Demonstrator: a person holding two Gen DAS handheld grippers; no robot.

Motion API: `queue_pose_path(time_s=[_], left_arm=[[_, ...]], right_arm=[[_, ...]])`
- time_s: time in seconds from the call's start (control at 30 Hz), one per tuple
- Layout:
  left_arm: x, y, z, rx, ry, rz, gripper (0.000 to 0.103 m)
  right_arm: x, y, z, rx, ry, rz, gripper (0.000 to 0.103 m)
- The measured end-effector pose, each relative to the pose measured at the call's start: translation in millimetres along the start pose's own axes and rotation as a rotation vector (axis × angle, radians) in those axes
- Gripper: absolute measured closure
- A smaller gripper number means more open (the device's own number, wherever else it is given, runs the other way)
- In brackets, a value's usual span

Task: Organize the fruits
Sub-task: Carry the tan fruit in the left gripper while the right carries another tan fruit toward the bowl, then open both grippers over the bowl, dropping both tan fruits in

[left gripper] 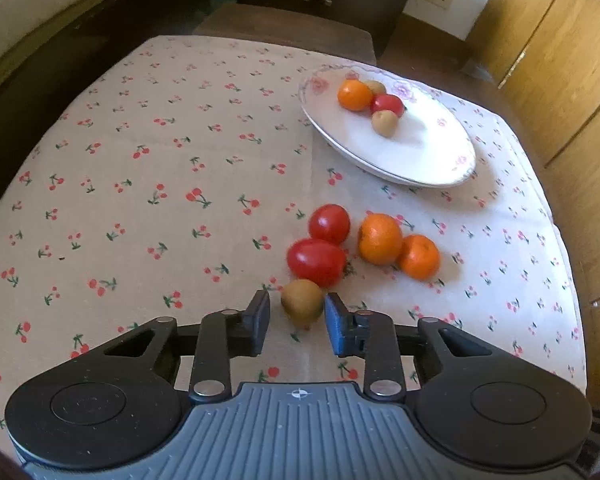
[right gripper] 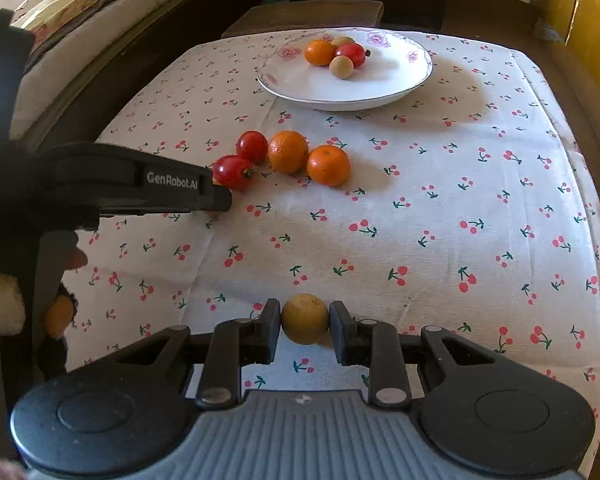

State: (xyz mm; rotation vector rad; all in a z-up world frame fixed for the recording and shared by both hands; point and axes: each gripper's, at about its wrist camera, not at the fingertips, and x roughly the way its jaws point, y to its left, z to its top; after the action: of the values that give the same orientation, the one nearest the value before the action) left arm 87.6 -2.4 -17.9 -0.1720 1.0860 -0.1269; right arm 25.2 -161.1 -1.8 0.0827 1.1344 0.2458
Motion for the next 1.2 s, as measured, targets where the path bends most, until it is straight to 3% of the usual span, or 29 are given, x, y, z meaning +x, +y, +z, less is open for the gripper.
queue_pose_path(time_s=[0.3, 0.73, 0.97, 1.2], left_arm=[[3, -7, -1, 0.046, 0.008, -0.007, 0.070], [-29, -8, 3, 0.053, -0.047, -0.103, 0.071], [-33, -19, 22, 0.046, -0.089, -0.166, 0.071], [-13, -25, 56, 0.010, -0.099, -0.190, 0.071]], right_arm=[[2, -1, 1, 0.008, 0.000, -0.007, 0.075], [-23, -19, 21, 0.096, -0.096, 0.015, 0.074], [-34, -43, 55, 0.157, -0.165, 0.006, 0.074], [-17, -50, 101, 0.160, -0.193, 0.006, 0.074]])
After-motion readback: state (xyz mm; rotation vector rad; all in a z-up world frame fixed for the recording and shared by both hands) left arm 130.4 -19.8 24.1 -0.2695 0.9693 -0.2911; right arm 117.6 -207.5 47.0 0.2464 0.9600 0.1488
